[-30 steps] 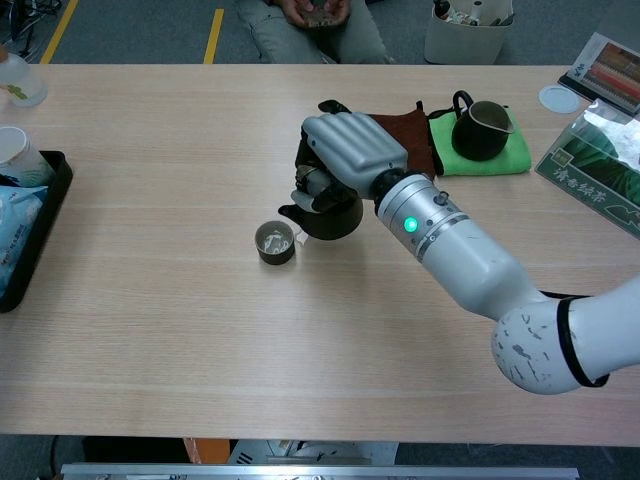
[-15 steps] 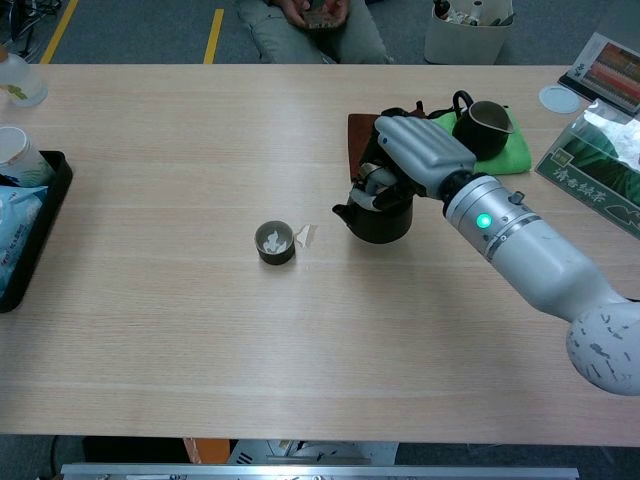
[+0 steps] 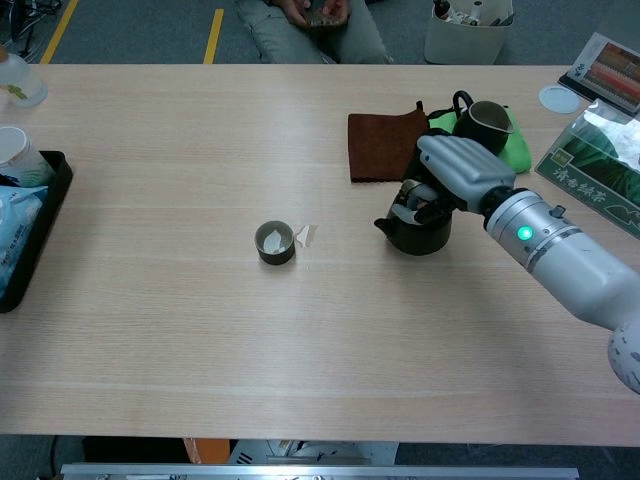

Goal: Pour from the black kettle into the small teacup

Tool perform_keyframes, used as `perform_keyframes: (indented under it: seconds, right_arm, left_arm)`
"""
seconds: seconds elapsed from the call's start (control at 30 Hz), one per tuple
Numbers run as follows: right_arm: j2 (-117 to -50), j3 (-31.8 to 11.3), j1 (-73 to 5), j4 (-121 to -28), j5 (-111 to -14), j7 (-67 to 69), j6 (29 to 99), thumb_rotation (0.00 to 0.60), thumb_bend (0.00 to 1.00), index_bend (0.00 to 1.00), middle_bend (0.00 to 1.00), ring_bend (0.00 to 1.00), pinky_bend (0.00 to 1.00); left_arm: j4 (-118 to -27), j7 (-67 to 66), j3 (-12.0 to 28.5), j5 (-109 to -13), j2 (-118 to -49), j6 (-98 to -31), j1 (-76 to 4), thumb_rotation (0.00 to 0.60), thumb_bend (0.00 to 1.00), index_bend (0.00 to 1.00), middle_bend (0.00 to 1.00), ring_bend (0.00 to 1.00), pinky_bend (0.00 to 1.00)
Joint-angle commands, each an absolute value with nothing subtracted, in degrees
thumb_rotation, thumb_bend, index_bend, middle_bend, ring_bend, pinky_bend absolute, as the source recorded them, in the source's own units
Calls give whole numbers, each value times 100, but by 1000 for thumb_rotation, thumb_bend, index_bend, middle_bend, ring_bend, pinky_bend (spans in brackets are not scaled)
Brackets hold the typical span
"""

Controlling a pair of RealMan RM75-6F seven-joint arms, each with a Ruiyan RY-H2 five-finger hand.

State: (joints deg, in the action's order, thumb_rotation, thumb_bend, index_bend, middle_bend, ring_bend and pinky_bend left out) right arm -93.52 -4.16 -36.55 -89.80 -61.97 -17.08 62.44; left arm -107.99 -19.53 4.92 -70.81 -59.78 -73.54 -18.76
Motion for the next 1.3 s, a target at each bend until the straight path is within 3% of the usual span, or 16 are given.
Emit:
perform_keyframes:
  seconds: [0.03, 0.3, 0.7, 1.0, 1.3]
  right_arm:
    - [-9367, -375, -3598, -8902, -6229, -1687, 6207, 591, 280, 1000, 926, 880, 46]
    - [-9421, -319, -3445, -8774, -6338, -1589, 6133, 593, 280, 995, 878, 836, 50]
    - [-9425, -282, -3307, -8732, -6348, -1669, 5985, 593, 280, 894, 790, 753, 50]
    - [-9308, -322, -3272, -8844, -6341, -1706, 5862, 593, 275, 752, 641, 591, 22]
    - [-9172, -372, -3262, -8959, -6344, -1612, 5714, 592, 103, 619, 523, 470, 3]
  left_arm:
    - [-10799, -1960, 490, -7096, -5984, -7361, -1874, 600, 295, 0, 43, 0, 43]
    - [-10816, -1976, 472, -7158, -5993, -7386, -1854, 600, 295, 0, 43, 0, 43]
    - [-10796, -1968, 450, -7175, -6017, -7392, -1821, 600, 295, 0, 43, 0, 43]
    - [-10804, -1970, 459, -7164, -6009, -7377, -1819, 600, 296, 0, 43, 0, 43]
    - [-10784, -1989, 461, -7143, -6026, -7362, -1819, 600, 295, 0, 43, 0, 43]
